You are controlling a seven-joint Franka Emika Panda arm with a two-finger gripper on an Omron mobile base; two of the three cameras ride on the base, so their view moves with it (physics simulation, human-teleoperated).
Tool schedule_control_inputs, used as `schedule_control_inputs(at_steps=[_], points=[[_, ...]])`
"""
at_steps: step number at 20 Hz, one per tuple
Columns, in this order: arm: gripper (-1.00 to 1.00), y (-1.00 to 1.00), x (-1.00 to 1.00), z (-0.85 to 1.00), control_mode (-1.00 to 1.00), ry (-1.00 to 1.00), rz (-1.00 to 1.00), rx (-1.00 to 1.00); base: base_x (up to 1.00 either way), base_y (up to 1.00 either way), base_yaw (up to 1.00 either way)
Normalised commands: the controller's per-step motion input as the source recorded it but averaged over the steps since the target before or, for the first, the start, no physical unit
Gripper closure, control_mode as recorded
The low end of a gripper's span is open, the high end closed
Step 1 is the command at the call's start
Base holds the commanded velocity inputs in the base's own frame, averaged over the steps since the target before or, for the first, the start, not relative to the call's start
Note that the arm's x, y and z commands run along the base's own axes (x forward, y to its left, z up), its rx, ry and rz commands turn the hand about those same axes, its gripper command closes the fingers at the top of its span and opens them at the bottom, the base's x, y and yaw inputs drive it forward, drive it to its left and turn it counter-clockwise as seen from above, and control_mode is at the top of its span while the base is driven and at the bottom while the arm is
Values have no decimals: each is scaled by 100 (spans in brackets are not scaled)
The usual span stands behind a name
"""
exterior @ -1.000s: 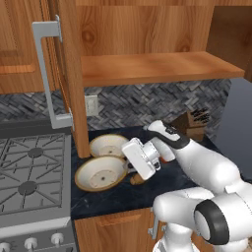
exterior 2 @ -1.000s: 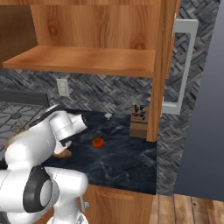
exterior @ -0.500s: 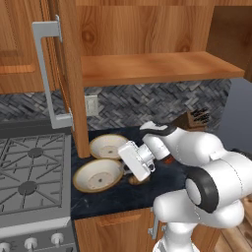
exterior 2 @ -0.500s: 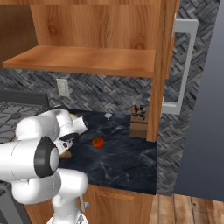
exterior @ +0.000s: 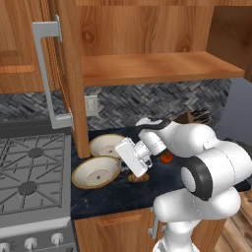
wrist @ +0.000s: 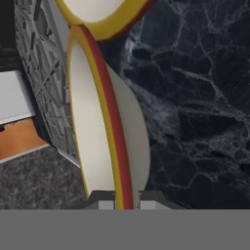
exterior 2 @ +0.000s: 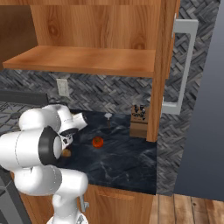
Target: Pick both bowls and place them on the counter. Then place the tomato in one bowl and place the potato in the other bowl.
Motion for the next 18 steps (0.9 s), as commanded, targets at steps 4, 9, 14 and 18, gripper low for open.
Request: schedule_control_inputs(at_steps=[4,9,14,18], points=[[100,0,-9,-19,-100,0,0,0,0,0,0],[100,-1,-25,-13,-100,0,0,-3,0,0,0],[100,-1,-26,-12,-100,0,0,-10,0,0,0],[100,-5,-2,-16,-100,0,0,-13,0,0,0]])
